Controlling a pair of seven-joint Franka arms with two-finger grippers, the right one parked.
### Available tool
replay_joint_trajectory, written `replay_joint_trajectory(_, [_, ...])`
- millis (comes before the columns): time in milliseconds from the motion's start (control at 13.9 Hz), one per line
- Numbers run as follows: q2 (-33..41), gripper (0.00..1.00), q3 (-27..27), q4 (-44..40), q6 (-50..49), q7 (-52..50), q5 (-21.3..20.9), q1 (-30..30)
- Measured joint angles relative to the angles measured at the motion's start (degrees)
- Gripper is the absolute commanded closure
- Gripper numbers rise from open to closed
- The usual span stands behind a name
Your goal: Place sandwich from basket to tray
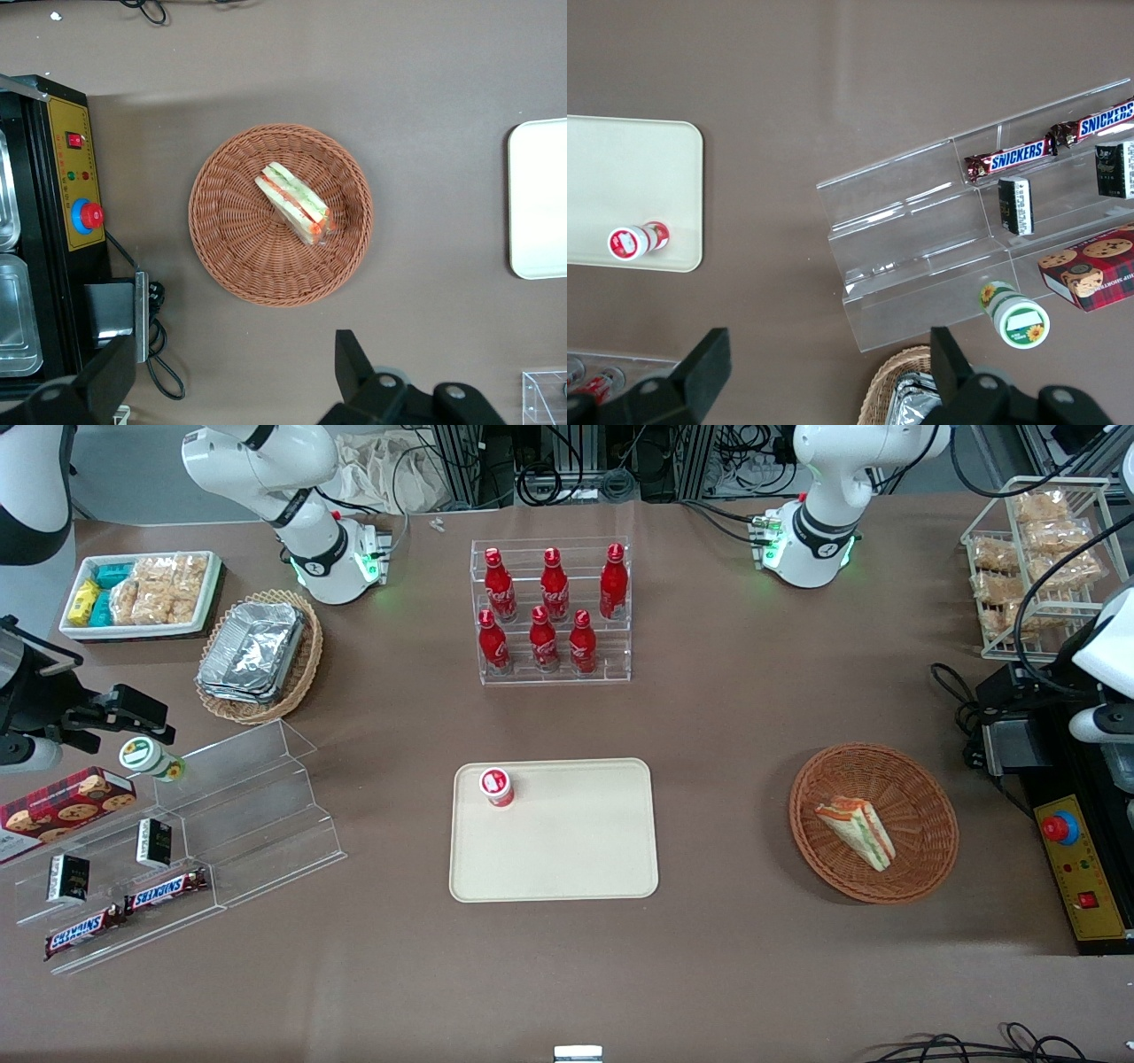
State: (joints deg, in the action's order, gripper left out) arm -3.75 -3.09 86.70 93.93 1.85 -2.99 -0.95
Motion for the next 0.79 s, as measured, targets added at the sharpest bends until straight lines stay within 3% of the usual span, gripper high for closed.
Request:
replay_joint_trajectory(288, [-0.1,0.00,0.0,2.1,0.8,0.0,0.1,0.1])
replay_joint_trajectory(793, [-1.7,0.00,-0.4,13.9,12.3,-3.4,0.5,0.7])
